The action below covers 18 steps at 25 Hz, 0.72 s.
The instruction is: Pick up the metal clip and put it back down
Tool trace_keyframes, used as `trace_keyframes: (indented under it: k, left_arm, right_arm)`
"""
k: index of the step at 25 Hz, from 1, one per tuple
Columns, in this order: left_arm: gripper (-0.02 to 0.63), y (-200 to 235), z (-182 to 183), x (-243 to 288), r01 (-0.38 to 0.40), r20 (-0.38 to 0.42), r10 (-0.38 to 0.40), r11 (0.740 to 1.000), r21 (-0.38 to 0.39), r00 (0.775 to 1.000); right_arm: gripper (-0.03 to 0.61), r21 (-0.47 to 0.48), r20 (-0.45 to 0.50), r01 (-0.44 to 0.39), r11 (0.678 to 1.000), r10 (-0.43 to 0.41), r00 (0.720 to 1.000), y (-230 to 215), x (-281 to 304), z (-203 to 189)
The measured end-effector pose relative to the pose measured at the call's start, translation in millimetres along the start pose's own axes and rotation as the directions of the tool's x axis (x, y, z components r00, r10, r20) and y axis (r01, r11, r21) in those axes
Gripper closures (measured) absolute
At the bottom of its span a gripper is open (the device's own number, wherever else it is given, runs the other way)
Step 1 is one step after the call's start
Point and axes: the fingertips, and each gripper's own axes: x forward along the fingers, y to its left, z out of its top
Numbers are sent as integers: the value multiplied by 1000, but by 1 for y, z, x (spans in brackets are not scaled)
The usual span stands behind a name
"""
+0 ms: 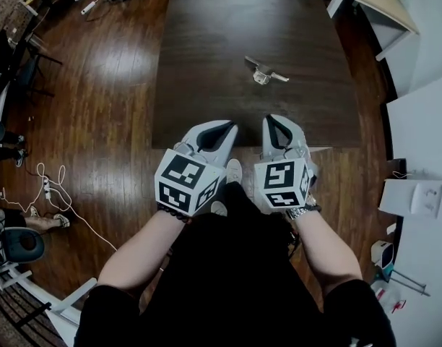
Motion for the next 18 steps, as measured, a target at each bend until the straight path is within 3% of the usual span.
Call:
trace_keyframes:
  k: [11, 18]
  left_arm:
    - [598, -60, -5, -44, 29, 25, -30, 999, 17, 999]
    - [598, -75, 4, -44, 25, 39, -25, 999, 23, 999]
  right_arm:
    - [586, 147, 61, -21, 989, 13, 998, 21, -85, 13]
    - [586, 166, 92, -26, 986, 11, 996, 9, -112, 19]
